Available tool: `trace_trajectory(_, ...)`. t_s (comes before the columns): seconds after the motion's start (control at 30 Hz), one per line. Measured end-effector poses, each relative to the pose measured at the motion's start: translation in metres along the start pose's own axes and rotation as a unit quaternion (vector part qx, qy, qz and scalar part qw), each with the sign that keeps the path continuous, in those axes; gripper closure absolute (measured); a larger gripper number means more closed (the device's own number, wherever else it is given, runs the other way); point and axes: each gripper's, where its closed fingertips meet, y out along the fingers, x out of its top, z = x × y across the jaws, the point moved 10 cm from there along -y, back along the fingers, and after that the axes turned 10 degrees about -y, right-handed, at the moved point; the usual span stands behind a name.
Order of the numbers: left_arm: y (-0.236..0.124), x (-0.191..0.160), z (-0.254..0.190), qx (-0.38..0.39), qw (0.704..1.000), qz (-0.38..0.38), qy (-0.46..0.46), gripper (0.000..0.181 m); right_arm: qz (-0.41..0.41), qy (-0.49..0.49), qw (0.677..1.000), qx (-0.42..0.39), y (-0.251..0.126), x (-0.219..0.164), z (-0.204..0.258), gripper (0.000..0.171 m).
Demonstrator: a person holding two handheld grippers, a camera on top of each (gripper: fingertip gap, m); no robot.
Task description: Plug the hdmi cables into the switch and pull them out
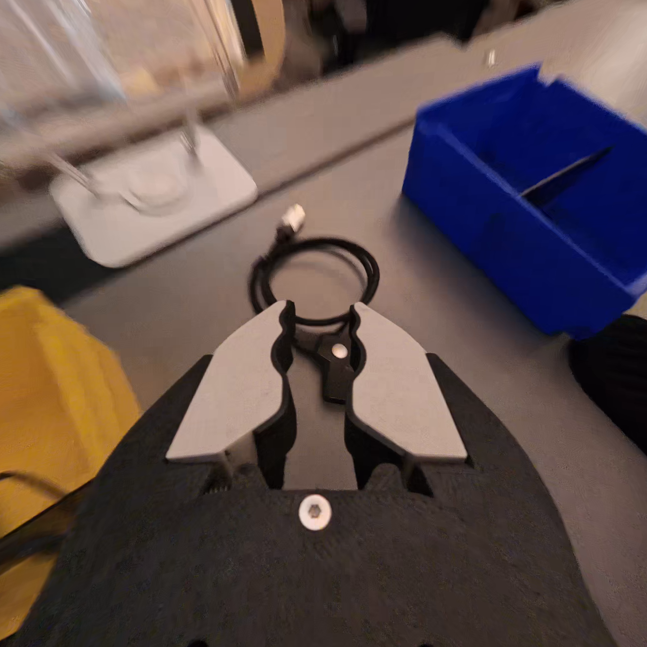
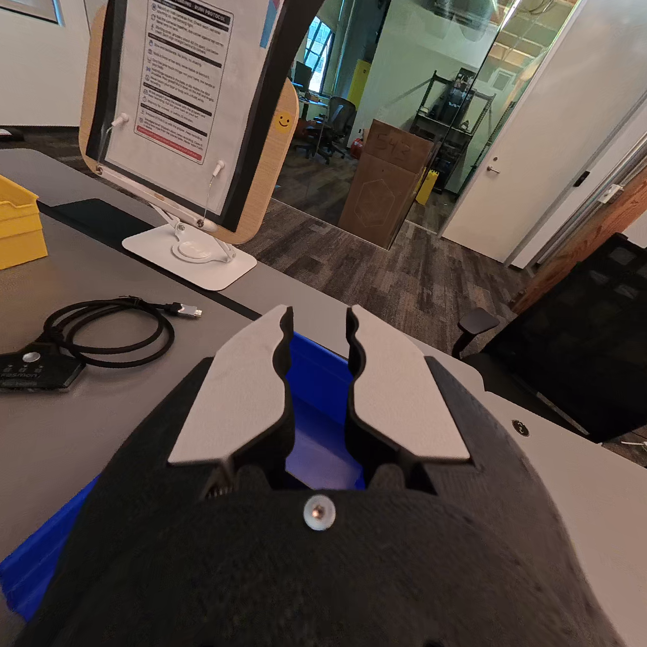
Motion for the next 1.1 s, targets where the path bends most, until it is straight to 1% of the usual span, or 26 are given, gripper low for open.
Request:
trace_trajectory(0.03, -0.026, 0.001, -0.006, 0.026, 0.998, -0.056, 0.030, 0.153, 0.003, -0.001, 1.000, -0.001, 0.000, -0.001, 0.000, 0.142)
trace_trajectory(0.1, -0.080, 0.000, -0.007, 0.134, 0.976, -0.158, 0.069, 0.153, 0.010, -0.003, 1.000, -0.001, 0.002, -0.001, 0.000, 0.141)
trace_trajectory(0.13, -0.105, -0.001, -0.004, 0.173, 0.962, -0.194, 0.087, 0.153, 0.018, -0.005, 1.000, -0.001, 0.002, -0.002, 0.001, 0.141)
trace_trajectory(0.17, -0.127, 0.001, -0.001, 0.188, 0.956, -0.204, 0.096, 0.147, 0.026, -0.007, 1.000, -0.001, 0.003, -0.002, 0.001, 0.141)
trace_trajectory(0.23, -0.161, 0.006, 0.011, 0.186, 0.964, -0.175, 0.072, 0.126, 0.036, -0.020, 0.999, -0.009, 0.004, 0.000, 0.003, 0.140)
trace_trajectory(0.3, -0.180, 0.005, 0.029, 0.171, 0.978, -0.110, 0.042, 0.111, 0.043, -0.029, 0.999, -0.011, 0.005, 0.002, 0.006, 0.140)
trace_trajectory(0.37, -0.193, -0.005, 0.050, 0.206, 0.978, -0.014, 0.004, 0.109, 0.050, -0.039, 0.998, -0.010, 0.009, 0.004, 0.010, 0.140)
trace_trajectory(0.4, -0.199, -0.015, 0.061, 0.245, 0.968, 0.048, -0.025, 0.107, 0.054, -0.046, 0.997, -0.010, 0.011, 0.005, 0.013, 0.140)
trace_trajectory(0.43, -0.205, -0.027, 0.069, 0.294, 0.949, 0.098, -0.052, 0.103, 0.059, -0.053, 0.997, -0.009, 0.014, 0.006, 0.016, 0.140)
trace_trajectory(0.47, -0.211, -0.042, 0.075, 0.334, 0.932, 0.125, -0.063, 0.102, 0.066, -0.060, 0.996, -0.007, 0.018, 0.007, 0.019, 0.140)
trace_trajectory(0.5, -0.215, -0.056, 0.079, 0.349, 0.925, 0.136, -0.056, 0.102, 0.073, -0.066, 0.995, -0.004, 0.022, 0.007, 0.022, 0.140)
trace_trajectory(0.57, -0.217, -0.079, 0.086, 0.340, 0.931, 0.134, -0.012, 0.100, 0.089, -0.085, 0.992, 0.004, 0.032, 0.007, 0.030, 0.139)
trace_trajectory(0.6, -0.218, -0.087, 0.091, 0.344, 0.930, 0.127, 0.023, 0.097, 0.100, -0.096, 0.990, 0.006, 0.037, 0.005, 0.033, 0.139)
trace_trajectory(0.63, -0.219, -0.094, 0.096, 0.355, 0.925, 0.116, 0.065, 0.094, 0.113, -0.104, 0.988, 0.006, 0.042, 0.004, 0.036, 0.139)
trace_trajectory(0.7, -0.217, -0.105, 0.104, 0.368, 0.915, 0.089, 0.141, 0.097, 0.141, -0.112, 0.984, 0.008, 0.051, 0.001, 0.042, 0.139)
trace_trajectory(0.73, -0.214, -0.110, 0.107, 0.363, 0.914, 0.072, 0.166, 0.093, 0.149, -0.113, 0.982, 0.012, 0.055, -0.001, 0.044, 0.139)
trace_trajectory(0.8, -0.208, -0.122, 0.109, 0.345, 0.912, 0.051, 0.215, 0.093, 0.156, -0.113, 0.981, 0.027, 0.060, -0.002, 0.049, 0.139)
trace_trajectory(0.83, -0.205, -0.130, 0.112, 0.345, 0.904, 0.054, 0.245, 0.093, 0.158, -0.115, 0.980, 0.029, 0.062, -0.003, 0.050, 0.139)
trace_trajectory(0.93, -0.189, -0.144, 0.129, 0.381, 0.855, 0.102, 0.337, 0.093, 0.164, -0.116, 0.979, 0.032, 0.064, -0.005, 0.051, 0.139)
trace_trajectory(1.0, -0.178, -0.142, 0.146, 0.409, 0.829, 0.105, 0.368, 0.101, 0.165, -0.114, 0.979, 0.033, 0.063, -0.006, 0.051, 0.139)
trace_trajectory(1.03, -0.173, -0.139, 0.154, 0.419, 0.822, 0.091, 0.375, 0.105, 0.166, -0.114, 0.979, 0.032, 0.062, -0.006, 0.050, 0.139)
trace_trajectory(1.1, -0.163, -0.134, 0.167, 0.409, 0.826, 0.054, 0.384, 0.131, 0.167, -0.113, 0.979, 0.029, 0.061, -0.006, 0.049, 0.139)
